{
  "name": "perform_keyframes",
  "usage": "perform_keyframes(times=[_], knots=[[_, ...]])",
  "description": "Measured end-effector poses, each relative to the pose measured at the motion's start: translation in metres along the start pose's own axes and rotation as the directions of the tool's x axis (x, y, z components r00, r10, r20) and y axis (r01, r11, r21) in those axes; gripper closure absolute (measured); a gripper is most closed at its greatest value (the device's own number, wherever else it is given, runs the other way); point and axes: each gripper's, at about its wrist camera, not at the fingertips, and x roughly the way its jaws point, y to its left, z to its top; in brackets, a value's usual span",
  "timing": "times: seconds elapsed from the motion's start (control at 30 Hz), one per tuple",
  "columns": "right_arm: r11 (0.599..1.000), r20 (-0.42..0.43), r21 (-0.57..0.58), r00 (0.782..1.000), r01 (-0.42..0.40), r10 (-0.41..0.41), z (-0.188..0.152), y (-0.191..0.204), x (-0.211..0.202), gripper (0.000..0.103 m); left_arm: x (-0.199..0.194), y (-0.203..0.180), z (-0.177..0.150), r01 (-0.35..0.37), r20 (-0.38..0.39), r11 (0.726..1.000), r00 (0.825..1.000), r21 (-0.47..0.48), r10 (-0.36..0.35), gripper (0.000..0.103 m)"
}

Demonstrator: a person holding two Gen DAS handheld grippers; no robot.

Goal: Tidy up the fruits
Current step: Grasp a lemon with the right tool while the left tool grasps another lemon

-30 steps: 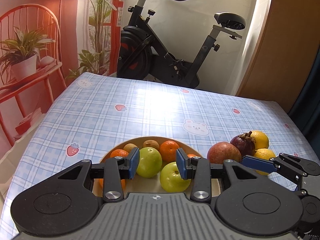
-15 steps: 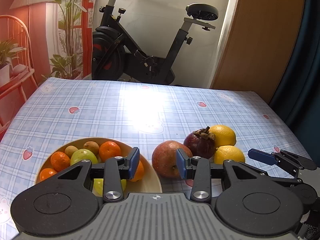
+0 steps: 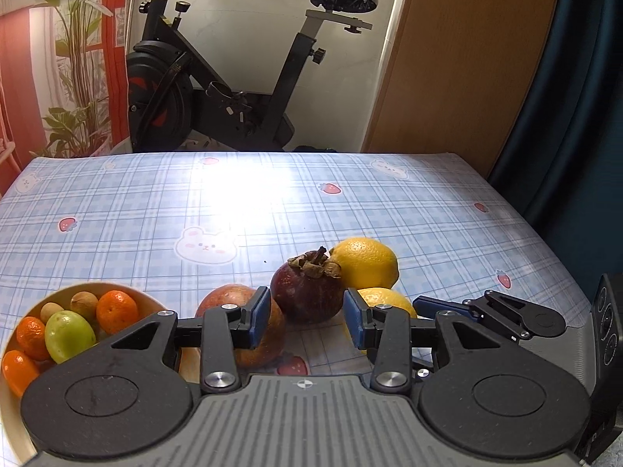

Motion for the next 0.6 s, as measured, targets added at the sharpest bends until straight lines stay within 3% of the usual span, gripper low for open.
perform_keyframes(times=[0.23,0.6], knots=[[0.999,-0.034,-0.009,0.999,-0.035,0.035,-0.001,0.001,0.003,0.038,0.018,-0.014,0.000,0.052,-0.035,0.999,0.998,0.008,-0.052,0.059],[0.997,-0.012,0.033,0.998,-0.063,0.063,-0.003,-0.005,-0.005,0.046,0.046,-0.014,0.002,0.126,-0.120,0.988,0.983,-0.085,-0.136,0.060]])
